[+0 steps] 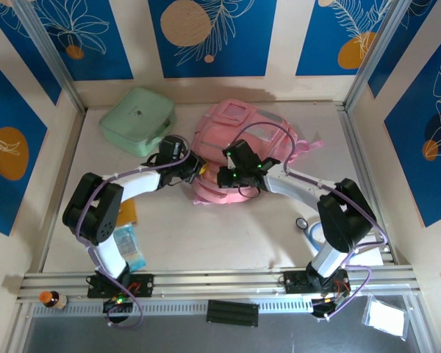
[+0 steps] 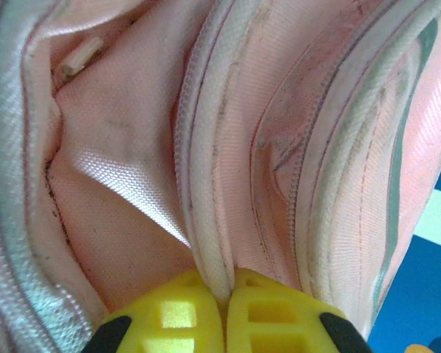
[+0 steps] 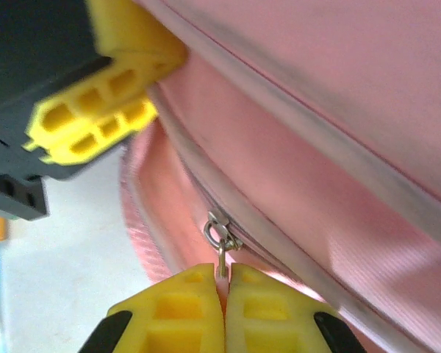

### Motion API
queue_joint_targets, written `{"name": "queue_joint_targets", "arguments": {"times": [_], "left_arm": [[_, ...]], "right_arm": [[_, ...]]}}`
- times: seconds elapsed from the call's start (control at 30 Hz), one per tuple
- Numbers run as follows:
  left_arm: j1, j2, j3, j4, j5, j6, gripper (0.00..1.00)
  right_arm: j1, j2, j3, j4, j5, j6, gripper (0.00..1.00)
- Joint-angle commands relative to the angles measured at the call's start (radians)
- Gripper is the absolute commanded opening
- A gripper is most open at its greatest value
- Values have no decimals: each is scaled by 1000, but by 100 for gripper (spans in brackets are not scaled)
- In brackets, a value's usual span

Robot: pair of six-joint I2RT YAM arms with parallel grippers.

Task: Pack books, pencil case, and school supplies into a backpack

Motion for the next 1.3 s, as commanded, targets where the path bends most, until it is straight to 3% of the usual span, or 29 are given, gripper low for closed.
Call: {"name": "queue_joint_targets", "arguments": {"times": [0.0,0.23,0.37,0.63,0.83,1.0,1.27], "left_arm": [[8,0,30,1,-34,31,1],[34,-19,27,-14,-34,62,0],[48,-22,38,-66,-37,119,0],[78,-12,40,-160,-6,235,0],[99,-5,43,-237,25,323,0],[109,1,43,-255,49,353,0],[112,7,49,-255,76,365,0]], "right_arm": [[7,-83,-57,-81,143,8,0],[-16,-198,-178,-142,316,-1,0],[-75,-232,-205,-156,346,-57,0],[-247,-206,-135,-136,236,-155,0],[-390,-149,-63,-105,134,-110,3],[-454,-102,-13,-105,98,-85,12],[-530,-60,35,-159,80,-3,14]]}}
